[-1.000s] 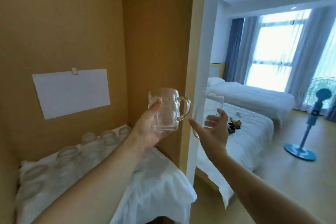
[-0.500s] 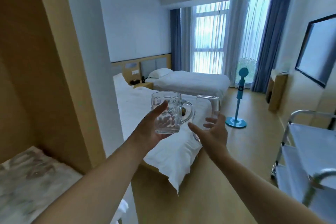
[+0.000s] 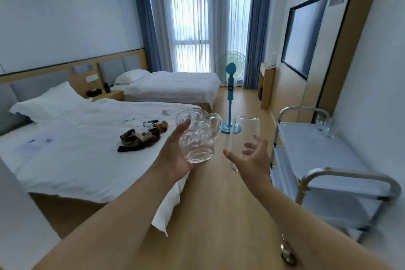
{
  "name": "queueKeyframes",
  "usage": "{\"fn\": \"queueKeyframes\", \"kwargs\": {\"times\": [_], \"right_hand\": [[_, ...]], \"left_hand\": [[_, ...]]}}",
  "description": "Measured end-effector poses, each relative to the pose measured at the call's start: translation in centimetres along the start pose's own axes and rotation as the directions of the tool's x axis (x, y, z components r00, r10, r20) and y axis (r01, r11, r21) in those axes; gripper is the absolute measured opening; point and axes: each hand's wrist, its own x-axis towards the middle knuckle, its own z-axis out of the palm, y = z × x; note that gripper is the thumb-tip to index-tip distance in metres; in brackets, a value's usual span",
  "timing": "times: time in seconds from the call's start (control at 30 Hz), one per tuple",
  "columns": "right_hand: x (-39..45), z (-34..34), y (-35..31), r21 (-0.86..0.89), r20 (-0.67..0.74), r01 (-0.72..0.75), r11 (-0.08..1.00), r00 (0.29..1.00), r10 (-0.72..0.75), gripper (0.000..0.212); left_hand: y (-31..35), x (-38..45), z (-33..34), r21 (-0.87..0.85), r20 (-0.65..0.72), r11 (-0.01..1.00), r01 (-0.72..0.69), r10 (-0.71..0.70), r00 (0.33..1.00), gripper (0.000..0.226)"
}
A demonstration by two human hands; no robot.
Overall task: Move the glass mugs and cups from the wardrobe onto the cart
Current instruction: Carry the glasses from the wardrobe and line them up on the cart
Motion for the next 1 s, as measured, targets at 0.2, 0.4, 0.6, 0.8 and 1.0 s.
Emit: {"fn": "queueKeyframes", "kwargs": {"times": [0.2, 0.4, 0.6, 0.8, 1.0], "right_hand": [[5.3, -1.0, 2.6, -0.043, -0.133, -0.019, 0.999, 0.991, 0.013, 0.098], [12.2, -0.3, 4.3, -0.078, -0.255, -0.059, 0.995, 0.966, 0.037, 0.095], [19.0, 1.3, 6.1, -0.101, -0.349, -0.104, 0.989, 0.935, 0.063, 0.097], [23.8, 2.9, 8.8, -0.114, -0.409, -0.155, 0.981, 0.907, 0.096, 0.096], [28.6, 2.7, 11.8, -0.154, -0.452, -0.221, 0.963, 0.882, 0.130, 0.097]], "left_hand": [[-0.7, 9.0, 0.8, 0.046, 0.208, 0.995, 0.087, -0.095, 0.974, 0.080], [0.2, 19.2, 1.1, 0.075, 0.288, 0.971, 0.226, -0.238, 0.928, 0.058], [1.3, 28.3, 0.1, 0.104, 0.367, 0.950, 0.295, -0.312, 0.876, 0.057], [1.0, 36.1, -0.5, 0.109, 0.476, 0.920, 0.376, -0.380, 0.793, 0.064], [-0.4, 43.1, 0.0, 0.164, 0.421, 0.905, 0.393, -0.425, 0.802, 0.055]]}}
